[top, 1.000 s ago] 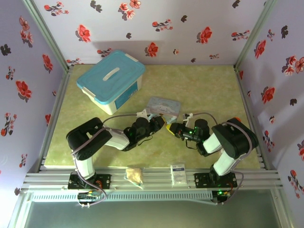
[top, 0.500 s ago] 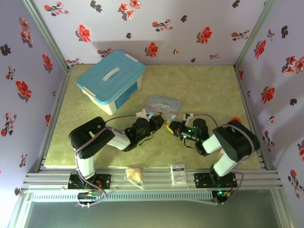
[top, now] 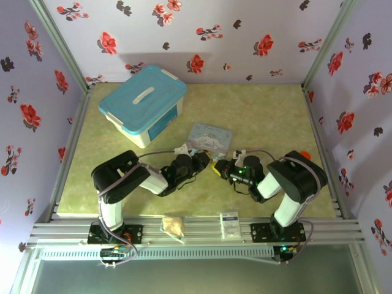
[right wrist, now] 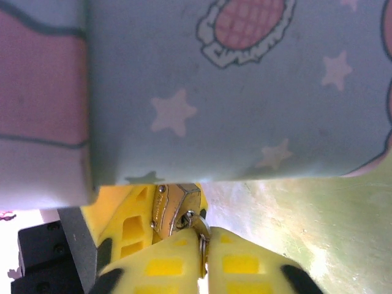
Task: Unlock a padlock with a key
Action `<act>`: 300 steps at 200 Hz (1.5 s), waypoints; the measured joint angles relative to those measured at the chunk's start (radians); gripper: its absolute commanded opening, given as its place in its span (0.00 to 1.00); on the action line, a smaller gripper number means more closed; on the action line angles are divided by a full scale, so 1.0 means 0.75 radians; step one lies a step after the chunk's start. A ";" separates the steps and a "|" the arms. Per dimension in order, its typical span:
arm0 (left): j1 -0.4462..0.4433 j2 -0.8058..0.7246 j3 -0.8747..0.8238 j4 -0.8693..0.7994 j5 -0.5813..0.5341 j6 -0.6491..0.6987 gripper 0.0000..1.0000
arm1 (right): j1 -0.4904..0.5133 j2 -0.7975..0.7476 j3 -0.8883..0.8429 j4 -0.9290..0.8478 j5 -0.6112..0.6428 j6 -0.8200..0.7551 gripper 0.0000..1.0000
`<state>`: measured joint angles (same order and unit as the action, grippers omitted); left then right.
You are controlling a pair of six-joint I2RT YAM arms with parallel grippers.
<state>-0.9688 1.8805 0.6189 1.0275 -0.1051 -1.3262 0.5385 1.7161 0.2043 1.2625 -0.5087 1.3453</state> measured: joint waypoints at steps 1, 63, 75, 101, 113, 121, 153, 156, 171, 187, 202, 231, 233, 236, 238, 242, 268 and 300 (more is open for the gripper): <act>-0.001 0.000 -0.001 0.001 0.003 0.000 0.04 | 0.001 0.001 0.000 0.001 0.001 0.002 0.30; -0.009 -0.003 -0.070 0.047 0.053 0.001 0.03 | 0.007 0.040 -0.050 0.011 0.005 -0.109 0.40; -0.010 -0.004 -0.082 0.052 0.071 0.001 0.03 | 0.008 0.028 -0.062 0.015 0.019 -0.134 0.40; -0.031 -0.004 -0.114 0.044 0.107 0.012 0.03 | 0.007 -0.063 -0.074 -0.043 0.085 -0.216 0.40; -0.036 -0.004 -0.115 0.044 0.113 0.023 0.03 | 0.013 -0.144 -0.075 -0.125 0.114 -0.267 0.40; -0.036 -0.004 -0.115 0.044 0.117 0.031 0.03 | 0.020 -0.214 -0.074 -0.197 0.133 -0.302 0.40; -0.037 -0.004 -0.115 0.044 0.125 0.041 0.02 | 0.084 -0.608 0.005 -0.770 0.302 -0.550 0.49; -0.036 -0.004 -0.115 0.044 0.126 0.041 0.02 | 0.090 -0.639 0.019 -0.823 0.315 -0.572 0.50; -0.038 -0.006 -0.115 0.051 0.143 0.041 0.02 | 0.075 -0.773 0.077 -1.058 0.368 -0.680 0.50; -0.040 -0.010 -0.122 0.054 0.153 0.041 0.02 | 0.010 -0.839 0.121 -1.230 0.392 -0.772 0.48; -0.040 -0.010 -0.132 0.044 0.157 0.041 0.02 | -0.020 -0.865 0.153 -1.360 0.416 -0.855 0.46; -0.040 -0.010 -0.132 0.042 0.159 0.040 0.02 | 0.110 -0.927 0.178 -1.573 0.501 -1.033 0.43; -0.039 -0.010 -0.132 0.042 0.160 0.041 0.02 | 0.126 -0.933 0.178 -1.582 0.507 -1.046 0.42; -0.038 -0.010 -0.132 0.042 0.162 0.040 0.02 | 0.146 -0.939 0.178 -1.592 0.516 -1.057 0.42; -0.037 -0.010 -0.132 0.042 0.162 0.040 0.02 | 0.160 -0.945 0.178 -1.599 0.525 -1.070 0.42; -0.038 -0.010 -0.132 0.042 0.163 0.040 0.02 | 0.187 -0.954 0.178 -1.611 0.540 -1.087 0.42; -0.037 -0.010 -0.134 0.042 0.168 0.040 0.02 | 0.326 -0.975 0.183 -1.652 0.648 -1.201 0.41; -0.037 -0.011 -0.141 0.047 0.177 0.040 0.02 | 0.459 -0.822 0.248 -1.662 0.788 -1.336 0.42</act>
<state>-0.9966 1.8725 0.5129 1.0626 0.0277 -1.2961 0.8829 1.0992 0.3904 0.0162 0.0822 0.3431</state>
